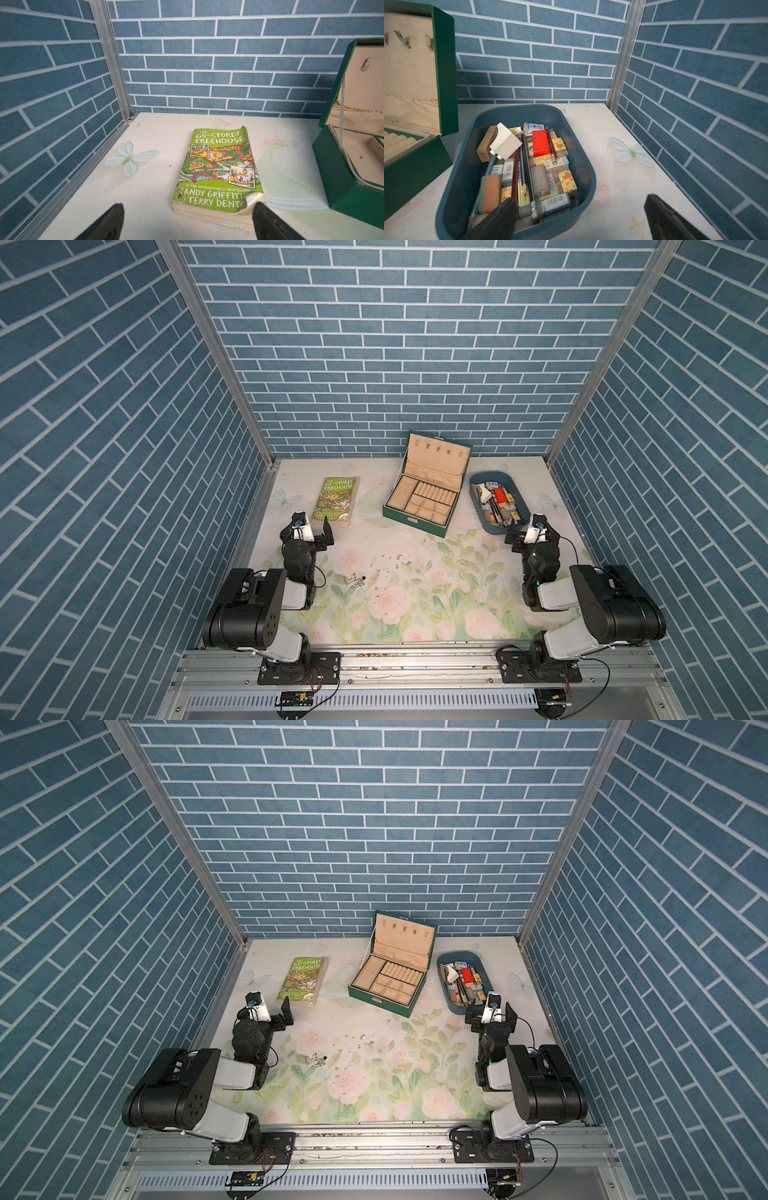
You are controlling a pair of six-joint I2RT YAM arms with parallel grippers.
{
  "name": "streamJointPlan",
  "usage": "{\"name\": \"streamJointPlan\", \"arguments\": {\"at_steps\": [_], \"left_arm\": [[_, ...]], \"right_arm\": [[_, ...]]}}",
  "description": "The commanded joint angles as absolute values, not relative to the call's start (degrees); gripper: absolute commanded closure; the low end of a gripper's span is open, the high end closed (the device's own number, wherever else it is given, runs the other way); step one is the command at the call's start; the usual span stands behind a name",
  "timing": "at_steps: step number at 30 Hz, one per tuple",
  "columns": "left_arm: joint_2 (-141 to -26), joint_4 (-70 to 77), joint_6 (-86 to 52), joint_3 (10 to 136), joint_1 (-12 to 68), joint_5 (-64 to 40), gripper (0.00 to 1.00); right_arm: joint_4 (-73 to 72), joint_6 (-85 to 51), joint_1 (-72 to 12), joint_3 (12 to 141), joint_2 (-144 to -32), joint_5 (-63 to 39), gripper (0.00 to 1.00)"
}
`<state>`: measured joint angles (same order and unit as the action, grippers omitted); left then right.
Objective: Put jewelry chain into jewelry box
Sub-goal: Pick up the necklace from the center of the board.
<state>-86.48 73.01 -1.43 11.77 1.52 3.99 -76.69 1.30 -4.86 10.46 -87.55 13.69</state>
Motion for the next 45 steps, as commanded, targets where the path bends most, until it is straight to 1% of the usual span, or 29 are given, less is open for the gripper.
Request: {"name": "streamJointPlan", "arguments": {"at_steps": [1, 5, 7, 8, 11, 13, 15, 17, 19, 20, 21, 23, 25, 26, 29, 32, 34, 38, 43, 45], "left_arm": [[-86.66, 72.86, -0.73, 12.40, 1.67, 4.22, 0.00], [-86.70, 72.77, -0.79, 12.40, 1.67, 4.17, 0.01], [-85.87, 72.68, -0.60, 12.32, 1.79, 4.25, 0.00], [-84.18, 70.13, -0.14, 12.79, 2.32, 4.99, 0.00], [-78.02, 57.34, 0.99, 17.78, 5.86, 14.14, 0.01], [-74.71, 53.38, -1.11, 19.52, 7.56, 21.00, 0.01], [-71.38, 42.11, -10.03, 23.87, 7.65, 28.58, 0.00], [-69.79, 26.99, -19.80, 30.81, 7.56, 32.21, 0.00], [-70.04, 10.52, -27.62, 38.41, 7.47, 31.17, 0.00], [-70.19, 3.89, -31.62, 41.44, 7.43, 30.55, 0.00], [-69.78, -0.70, -36.07, 43.13, 7.39, 29.22, 0.00], [-67.34, -4.57, -39.19, 43.05, 7.39, 23.66, 0.01], [-64.40, -8.52, -43.83, 41.69, 7.38, 19.27, 0.00], [-63.09, -10.07, -45.41, 40.37, 7.50, 16.95, 0.00], [-59.12, -13.73, -48.96, 35.93, 8.91, 13.48, 0.00], [-56.78, -18.71, -51.33, 33.54, 12.37, 15.48, 0.00], [-55.58, -21.47, -52.71, 31.99, 15.41, 16.93, 0.00], [-53.54, -21.72, -54.35, 28.86, 18.98, 14.90, 0.01], [-56.15, -23.36, -56.83, 28.12, 22.64, 15.56, 0.01], [-58.15, -23.85, -57.52, 28.59, 24.23, 16.51, 0.03]], "right_arm": [[-77.01, 0.44, -4.84, 10.81, -87.72, 13.71, 0.00], [-75.80, 0.08, -4.68, 11.47, -87.48, 13.55, 0.00], [-73.19, 0.34, -3.34, 12.11, -86.33, 9.03, 0.00], [-72.31, 1.05, -3.62, 12.26, -85.09, 8.37, 0.00], [-59.85, 3.33, -6.72, 16.89, -78.02, 13.18, 0.00], [-57.55, 3.66, -8.12, 17.89, -74.73, 13.89, 0.00], [-55.15, 2.53, -9.52, 19.02, -71.71, 14.94, 0.00], [-46.90, -5.64, -9.84, 22.15, -69.14, 15.39, 0.00], [-37.75, -19.97, -9.84, 25.51, -67.44, 16.73, 0.00], [-34.25, -24.01, -9.72, 26.69, -66.89, 15.51, 0.00], [-32.44, -24.51, -9.67, 27.70, -66.25, 10.64, 0.00], [-33.33, -28.91, -9.74, 27.20, -64.76, 4.41, 0.00], [-34.93, -36.67, -9.91, 24.58, -63.29, 3.90, 0.00], [-32.89, -38.49, -10.21, 24.72, -62.91, 4.12, 0.00], [-18.51, -36.09, -13.72, 29.61, -64.46, 5.40, 0.00], [-11.67, -33.09, -19.97, 30.45, -65.34, 8.67, 0.00], [-9.59, -32.10, -24.73, 29.81, -64.87, 11.08, 0.00], [-7.62, -29.70, -33.11, 28.95, -64.83, 14.18, 0.00], [-6.83, -25.48, -41.32, 29.72, -67.34, 15.66, 0.04], [-6.90, -23.17, -44.35, 30.70, -68.75, 16.48, 0.05]]}}
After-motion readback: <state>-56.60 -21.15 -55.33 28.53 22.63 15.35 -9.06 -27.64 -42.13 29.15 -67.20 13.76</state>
